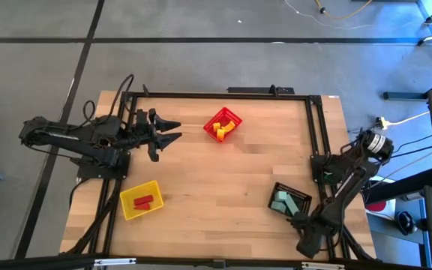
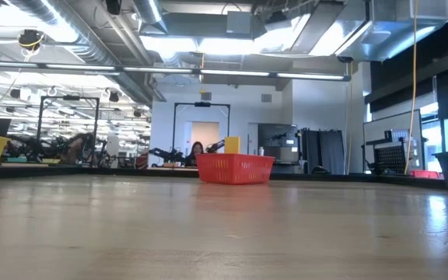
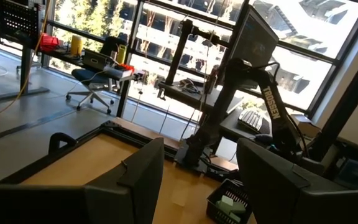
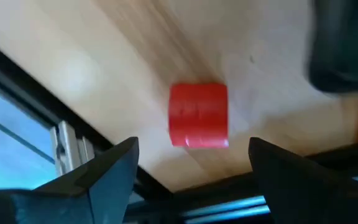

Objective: Sort & place blocks by color
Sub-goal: Put the red block into the yellow bin

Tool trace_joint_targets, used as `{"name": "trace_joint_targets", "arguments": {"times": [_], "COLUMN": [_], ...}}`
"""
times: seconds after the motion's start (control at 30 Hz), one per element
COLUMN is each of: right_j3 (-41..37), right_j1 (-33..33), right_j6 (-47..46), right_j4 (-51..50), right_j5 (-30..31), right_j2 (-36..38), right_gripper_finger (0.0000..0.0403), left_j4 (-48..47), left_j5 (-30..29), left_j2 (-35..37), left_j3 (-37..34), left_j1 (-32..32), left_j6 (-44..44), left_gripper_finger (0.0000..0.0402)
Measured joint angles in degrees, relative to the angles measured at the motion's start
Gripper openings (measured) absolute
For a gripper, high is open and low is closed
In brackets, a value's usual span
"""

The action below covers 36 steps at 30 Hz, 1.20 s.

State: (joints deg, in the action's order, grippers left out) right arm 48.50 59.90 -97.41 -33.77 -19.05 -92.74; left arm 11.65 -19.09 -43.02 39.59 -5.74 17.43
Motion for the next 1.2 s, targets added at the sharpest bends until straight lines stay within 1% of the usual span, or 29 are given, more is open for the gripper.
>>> {"name": "trace_joint_targets", "arguments": {"times": [0.2, 0.37, 0.47, 0.6, 0.7, 0.83, 0.87, 1.0, 1.1, 1.2], "right_j3": [2.0, 2.61, 2.76, 2.67, 2.55, 2.49, 2.48, 2.24, 2.2, 2.21], "right_j1": [-0.02, 0.04, -0.08, -0.09, -0.07, -0.04, -0.07, 0.02, 0.04, -1.38], "right_j6": [0.0, 0.0, 0.0, 0.02, 0.05, 0.13, 0.24, 2.37, 7.69, 14.52], "right_j4": [-0.37, -0.6, -1.0, -1.44, -1.84, -1.72, -1.62, -0.9, 1.54, 7.6], "right_j5": [1.41, 0.5, 0.1, 0.35, 0.3, -0.11, -0.25, 0.16, 0.72, 0.71], "right_j2": [-2.89, -5.89, -6.63, -6.7, -6.74, -6.76, -6.75, -5.21, -1.57, 3.49], "right_gripper_finger": [0.0304, 0.0304, 0.0296, 0.026, 0.0214, 0.0143, 0.0132, 0.0132, 0.0132, 0.0132], "left_j4": [0.05, 0.01, 0.03, 0.01, 0.01, 0.01, 0.0, 0.01, 0.01, 0.0], "left_j5": [-0.52, -1.33, -1.32, -1.31, -1.31, -1.29, -1.29, -1.27, -1.25, -1.2], "left_j2": [0.02, 0.01, 0.0, 0.0, 0.0, 0.0, 0.0, 0.0, 0.0, 0.0], "left_j3": [0.0, 0.0, 0.0, 0.0, 0.0, 0.0, 0.0, 0.0, 0.0, 0.0], "left_j1": [-0.02, 0.0, 0.0, -0.02, -0.01, 0.0, 0.0, -0.02, -0.01, 0.0], "left_j6": [0.0, 0.02, 0.04, 0.08, 0.15, 0.15, 0.15, 0.15, 0.04, 0.02], "left_gripper_finger": [0.0194, 0.0194, 0.0194, 0.0194, 0.0194, 0.0194, 0.0194, 0.0194, 0.0194, 0.0194]}}
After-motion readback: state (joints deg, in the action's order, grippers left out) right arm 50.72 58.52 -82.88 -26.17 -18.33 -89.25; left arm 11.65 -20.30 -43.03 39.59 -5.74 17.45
